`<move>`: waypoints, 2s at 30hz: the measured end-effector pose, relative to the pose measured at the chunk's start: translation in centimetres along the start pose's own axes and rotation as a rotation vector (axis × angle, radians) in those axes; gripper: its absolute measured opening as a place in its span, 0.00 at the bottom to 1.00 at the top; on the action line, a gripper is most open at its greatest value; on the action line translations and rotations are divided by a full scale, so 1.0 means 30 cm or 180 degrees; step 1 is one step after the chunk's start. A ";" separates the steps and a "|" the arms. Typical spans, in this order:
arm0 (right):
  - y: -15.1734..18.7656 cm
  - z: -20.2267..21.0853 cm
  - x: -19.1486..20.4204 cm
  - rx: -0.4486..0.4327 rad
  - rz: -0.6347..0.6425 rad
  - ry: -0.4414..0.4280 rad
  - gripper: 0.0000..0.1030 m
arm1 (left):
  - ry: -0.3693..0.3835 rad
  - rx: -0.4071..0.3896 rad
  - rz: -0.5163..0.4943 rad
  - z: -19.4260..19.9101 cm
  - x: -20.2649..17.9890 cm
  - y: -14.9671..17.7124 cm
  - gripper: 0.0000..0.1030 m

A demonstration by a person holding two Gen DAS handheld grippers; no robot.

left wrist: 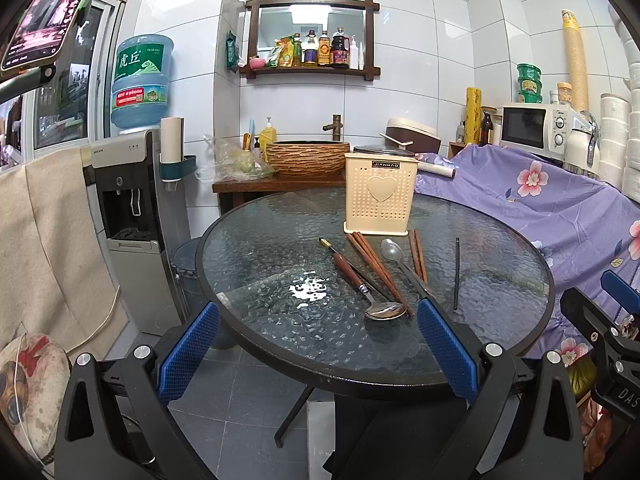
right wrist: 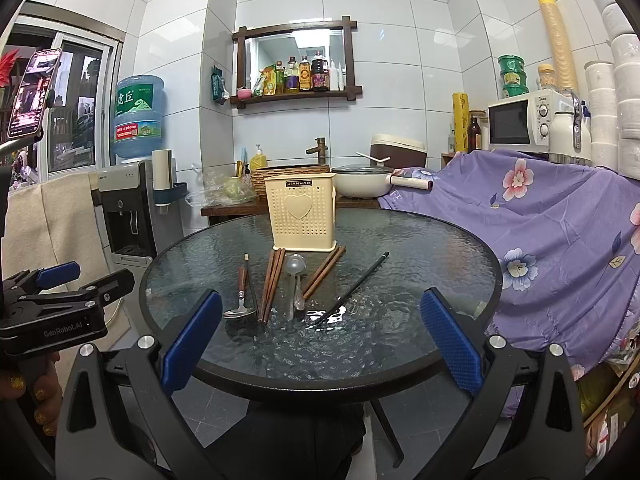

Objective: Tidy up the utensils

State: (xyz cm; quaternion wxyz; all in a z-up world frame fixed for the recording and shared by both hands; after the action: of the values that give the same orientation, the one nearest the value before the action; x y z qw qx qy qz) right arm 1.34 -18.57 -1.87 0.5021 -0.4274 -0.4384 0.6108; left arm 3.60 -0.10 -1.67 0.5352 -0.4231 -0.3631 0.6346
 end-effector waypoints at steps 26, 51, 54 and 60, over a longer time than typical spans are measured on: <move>0.012 -0.095 -0.010 0.0215 0.0119 0.0048 0.95 | -0.0048 0.0376 0.0051 -0.130 0.037 0.039 0.94; 0.010 -0.571 -0.161 0.1242 -0.0038 -0.0118 0.89 | -0.0188 0.1163 0.0069 -0.532 0.119 -0.051 0.83; 0.004 -0.623 -0.176 0.1323 -0.0041 -0.0131 0.86 | -0.0107 0.1251 0.0078 -0.573 0.113 -0.066 0.79; 0.005 -0.723 -0.225 0.1513 -0.0109 -0.0176 0.76 | 0.0001 0.1383 0.0007 -0.643 0.077 -0.073 0.73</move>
State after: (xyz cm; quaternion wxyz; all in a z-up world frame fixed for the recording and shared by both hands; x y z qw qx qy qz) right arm 23.07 -22.93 -6.88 0.5867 -0.2729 -0.3031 0.6997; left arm 22.10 2.68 -7.30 0.6131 -0.2983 -0.2173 0.6985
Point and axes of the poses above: each gripper's, at about its wrist camera, not at the fingertips, and z roughly against the way its jaws point, x to its left, y to its underside, the point moved 4 cm from there along -z, roughly the way its jaws point, and after that the axes turned 9 degrees about z, right-handed, at the moved point
